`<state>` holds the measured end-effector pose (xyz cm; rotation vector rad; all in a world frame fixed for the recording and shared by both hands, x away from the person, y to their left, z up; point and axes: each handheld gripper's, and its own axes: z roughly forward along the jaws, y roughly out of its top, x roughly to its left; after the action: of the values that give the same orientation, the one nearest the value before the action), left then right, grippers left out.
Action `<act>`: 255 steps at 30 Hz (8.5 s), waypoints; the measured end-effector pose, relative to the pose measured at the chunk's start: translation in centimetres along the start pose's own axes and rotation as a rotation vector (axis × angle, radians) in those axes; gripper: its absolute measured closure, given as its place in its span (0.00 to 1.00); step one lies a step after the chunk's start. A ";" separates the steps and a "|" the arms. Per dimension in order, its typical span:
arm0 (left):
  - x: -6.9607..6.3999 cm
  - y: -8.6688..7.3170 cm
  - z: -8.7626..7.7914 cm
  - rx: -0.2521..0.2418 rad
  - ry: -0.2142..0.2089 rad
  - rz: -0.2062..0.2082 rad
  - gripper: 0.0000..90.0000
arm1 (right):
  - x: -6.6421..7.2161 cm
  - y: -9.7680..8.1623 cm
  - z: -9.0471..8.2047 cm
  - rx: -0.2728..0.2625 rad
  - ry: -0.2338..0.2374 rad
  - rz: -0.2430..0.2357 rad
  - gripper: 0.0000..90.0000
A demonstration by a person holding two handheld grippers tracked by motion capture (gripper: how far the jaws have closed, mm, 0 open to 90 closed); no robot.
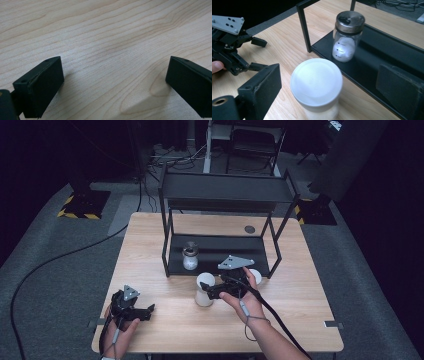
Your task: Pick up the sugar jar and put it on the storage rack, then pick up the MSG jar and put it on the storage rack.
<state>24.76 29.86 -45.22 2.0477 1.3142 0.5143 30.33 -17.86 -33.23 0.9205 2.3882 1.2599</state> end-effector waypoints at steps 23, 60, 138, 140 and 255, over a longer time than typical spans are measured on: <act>0.0 0.0 0.0 0.000 0.001 -0.001 0.01 | 1.0 -0.3 3.4 0.082 0.003 -0.035 0.23; -0.1 0.0 0.0 0.000 0.002 -0.003 0.01 | 0.3 1.8 1.7 0.073 -0.015 -0.029 0.37; -0.1 0.0 0.0 0.001 0.003 -0.003 0.01 | -5.9 5.5 8.6 0.094 -0.192 0.157 0.32; -0.1 0.0 0.0 0.001 0.003 -0.003 0.01 | -5.8 5.5 8.4 0.085 -0.196 0.161 0.26; -0.2 0.1 0.0 0.003 0.004 -0.004 0.01 | -5.7 -7.2 -3.3 0.057 -0.201 0.167 0.22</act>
<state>24.77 29.68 -45.19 2.0474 1.3213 0.5152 29.97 -26.69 -37.45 1.2238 2.2391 1.1009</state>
